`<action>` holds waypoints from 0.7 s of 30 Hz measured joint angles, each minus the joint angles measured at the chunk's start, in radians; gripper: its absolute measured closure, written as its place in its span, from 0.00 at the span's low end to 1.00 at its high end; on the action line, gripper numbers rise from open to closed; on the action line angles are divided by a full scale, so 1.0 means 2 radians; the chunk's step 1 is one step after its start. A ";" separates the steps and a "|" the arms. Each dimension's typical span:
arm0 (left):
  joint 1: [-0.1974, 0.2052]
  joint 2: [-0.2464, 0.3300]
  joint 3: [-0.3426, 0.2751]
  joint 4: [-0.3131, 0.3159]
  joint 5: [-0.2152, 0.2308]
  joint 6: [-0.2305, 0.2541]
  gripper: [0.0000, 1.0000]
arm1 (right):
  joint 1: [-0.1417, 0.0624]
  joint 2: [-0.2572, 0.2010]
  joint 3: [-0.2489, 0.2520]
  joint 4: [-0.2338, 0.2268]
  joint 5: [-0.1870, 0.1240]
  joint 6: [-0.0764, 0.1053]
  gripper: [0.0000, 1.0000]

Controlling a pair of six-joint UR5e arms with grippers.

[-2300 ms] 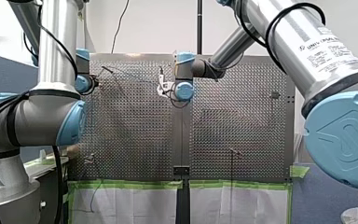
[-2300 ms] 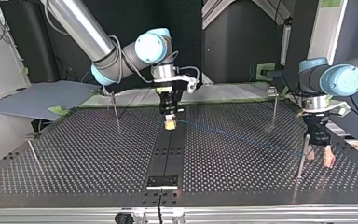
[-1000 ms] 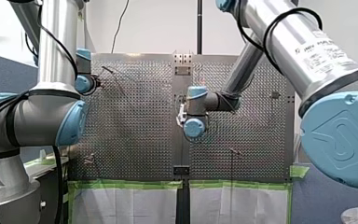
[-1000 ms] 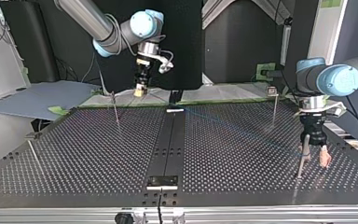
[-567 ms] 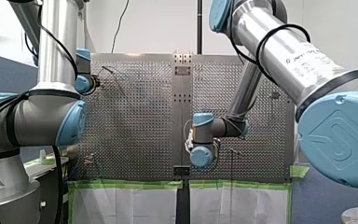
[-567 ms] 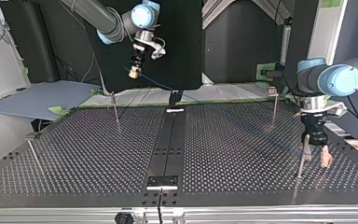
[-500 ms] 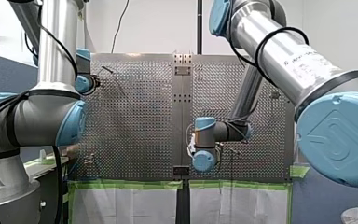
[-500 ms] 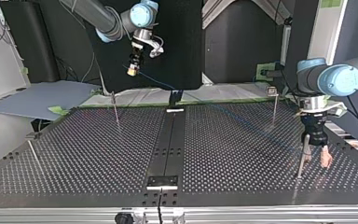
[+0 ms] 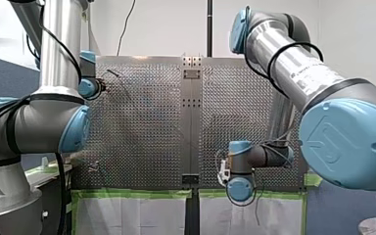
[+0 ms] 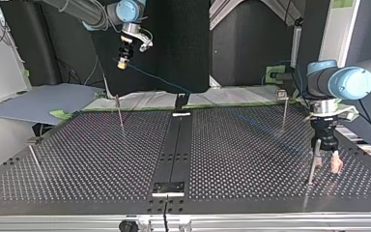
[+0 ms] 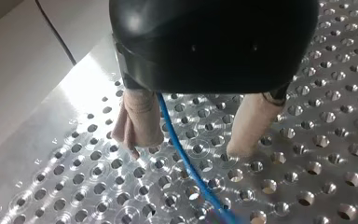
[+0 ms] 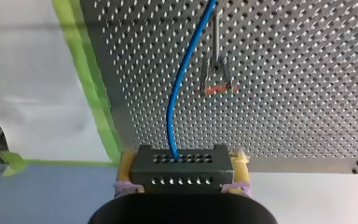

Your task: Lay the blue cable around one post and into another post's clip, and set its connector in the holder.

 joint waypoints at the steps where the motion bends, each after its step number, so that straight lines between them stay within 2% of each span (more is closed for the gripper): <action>1: 0.000 0.000 0.000 0.000 0.000 0.000 0.00 | -0.006 0.000 0.006 -0.006 -0.006 -0.006 1.00; 4: 0.000 0.000 0.001 0.001 0.000 0.001 0.00 | -0.022 0.000 0.022 -0.022 -0.022 -0.016 1.00; 10: 0.002 0.000 0.001 0.001 0.000 0.000 0.00 | -0.053 0.000 0.051 -0.053 -0.053 -0.023 1.00; 16: 0.004 0.001 0.001 0.001 0.001 -0.001 0.00 | -0.085 0.000 0.050 -0.075 -0.085 -0.027 1.00; 18: 0.004 0.000 0.001 0.002 0.001 -0.001 0.00 | -0.094 0.000 0.048 -0.076 -0.094 -0.028 1.00; 21: 0.004 0.000 0.001 0.002 0.001 -0.001 0.00 | -0.110 0.000 0.038 -0.068 -0.110 -0.037 1.00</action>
